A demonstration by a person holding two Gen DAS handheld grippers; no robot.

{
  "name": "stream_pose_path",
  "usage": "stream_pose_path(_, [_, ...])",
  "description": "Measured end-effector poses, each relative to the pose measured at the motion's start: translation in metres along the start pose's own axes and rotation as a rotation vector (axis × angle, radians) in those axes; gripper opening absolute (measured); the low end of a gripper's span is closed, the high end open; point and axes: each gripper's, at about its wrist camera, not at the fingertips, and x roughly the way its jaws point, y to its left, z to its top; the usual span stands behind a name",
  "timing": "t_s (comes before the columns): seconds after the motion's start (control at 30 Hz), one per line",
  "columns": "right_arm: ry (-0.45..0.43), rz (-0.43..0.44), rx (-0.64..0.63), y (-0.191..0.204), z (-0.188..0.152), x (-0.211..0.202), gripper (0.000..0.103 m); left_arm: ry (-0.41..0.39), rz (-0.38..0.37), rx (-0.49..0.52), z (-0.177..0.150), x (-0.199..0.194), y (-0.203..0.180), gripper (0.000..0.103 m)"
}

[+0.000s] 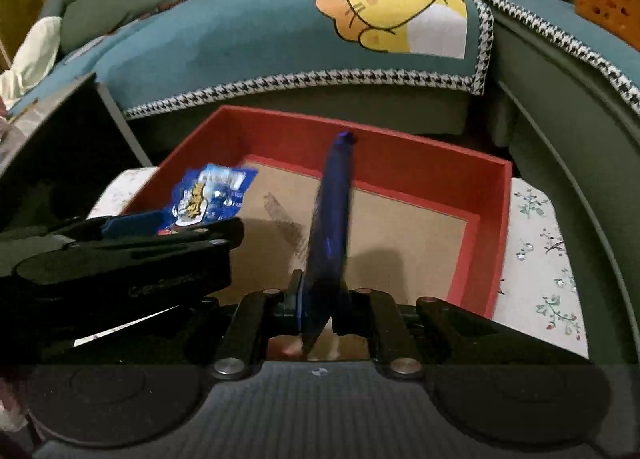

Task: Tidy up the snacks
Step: 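Carry both packs over the red box and open both grippers to drop them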

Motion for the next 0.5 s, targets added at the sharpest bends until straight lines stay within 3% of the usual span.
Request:
stream_pose_path(0.17, [0.025, -0.018, -0.005, 0.003, -0.002, 0.019, 0.017, 0.019, 0.050, 0.064, -0.009, 0.010, -0.001, 0.075])
stream_pose_path(0.37, [0.044, -0.029, -0.009, 0.004, -0.001, 0.022, 0.020, 0.053, 0.069, 0.073, -0.012, 0.006, -0.003, 0.075])
stream_pose_path(0.5, [0.077, -0.034, -0.003, 0.004, -0.002, 0.026, 0.027, 0.077, 0.086, 0.083, -0.019, 0.000, -0.005, 0.075])
